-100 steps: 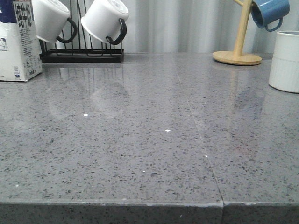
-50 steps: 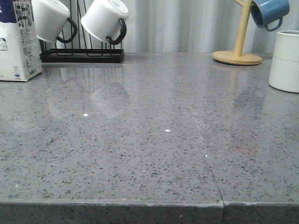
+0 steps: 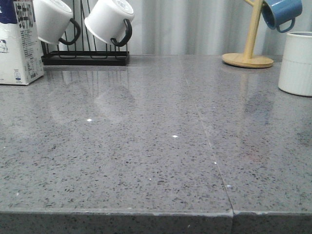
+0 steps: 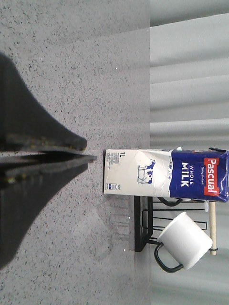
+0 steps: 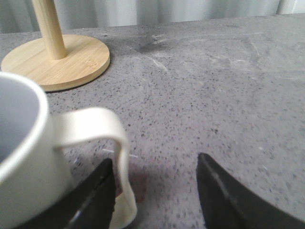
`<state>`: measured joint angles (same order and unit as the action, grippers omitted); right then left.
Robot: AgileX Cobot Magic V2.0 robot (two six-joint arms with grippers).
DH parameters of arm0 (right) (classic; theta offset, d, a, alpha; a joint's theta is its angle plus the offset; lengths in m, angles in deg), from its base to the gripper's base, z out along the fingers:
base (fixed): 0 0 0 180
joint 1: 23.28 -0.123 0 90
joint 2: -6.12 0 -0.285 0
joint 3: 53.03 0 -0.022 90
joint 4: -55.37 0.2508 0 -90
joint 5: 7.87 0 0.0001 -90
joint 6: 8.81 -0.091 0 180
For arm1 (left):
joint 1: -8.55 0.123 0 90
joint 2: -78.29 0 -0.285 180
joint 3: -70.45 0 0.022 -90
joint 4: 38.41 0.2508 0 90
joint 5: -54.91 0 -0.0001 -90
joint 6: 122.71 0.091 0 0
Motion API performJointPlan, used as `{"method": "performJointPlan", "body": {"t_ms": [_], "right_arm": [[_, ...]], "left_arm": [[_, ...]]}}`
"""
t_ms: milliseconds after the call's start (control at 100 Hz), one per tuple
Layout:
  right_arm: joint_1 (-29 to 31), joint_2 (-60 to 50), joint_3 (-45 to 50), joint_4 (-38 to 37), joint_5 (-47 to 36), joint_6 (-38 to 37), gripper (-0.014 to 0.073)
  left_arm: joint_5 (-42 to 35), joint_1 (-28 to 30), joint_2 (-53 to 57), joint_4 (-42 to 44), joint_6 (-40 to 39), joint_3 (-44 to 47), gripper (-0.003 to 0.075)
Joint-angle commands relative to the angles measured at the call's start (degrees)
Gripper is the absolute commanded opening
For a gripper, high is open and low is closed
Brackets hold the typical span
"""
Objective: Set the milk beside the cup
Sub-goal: 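Grasp the HOME mug by its handle with the right gripper and lift, then carry the mug toward the table center and lower it down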
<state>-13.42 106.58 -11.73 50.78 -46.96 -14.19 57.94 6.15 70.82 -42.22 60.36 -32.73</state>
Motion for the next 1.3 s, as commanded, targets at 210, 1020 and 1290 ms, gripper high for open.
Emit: {"method": "performJointPlan", "body": {"t_ms": [210, 1020, 1290], "right_arm": [[0.4, 2.5, -6.0, -4.3, -4.8, 0.5, 0.0035], [-25.2, -2.5, -12.5, -5.8, 0.1, -3.9, -0.0057], [-31.8, 5.9, -18.2, -5.8, 1.9, -0.6, -0.0057]], "left_arm": [[-4.3, 0.1, 1.6, -0.1, -0.1, 3.4, -0.002], [-4.3, 0.1, 1.6, -0.1, -0.1, 3.4, -0.002], [-4.3, 0.1, 1.6, -0.1, -0.1, 3.4, -0.002]]}}
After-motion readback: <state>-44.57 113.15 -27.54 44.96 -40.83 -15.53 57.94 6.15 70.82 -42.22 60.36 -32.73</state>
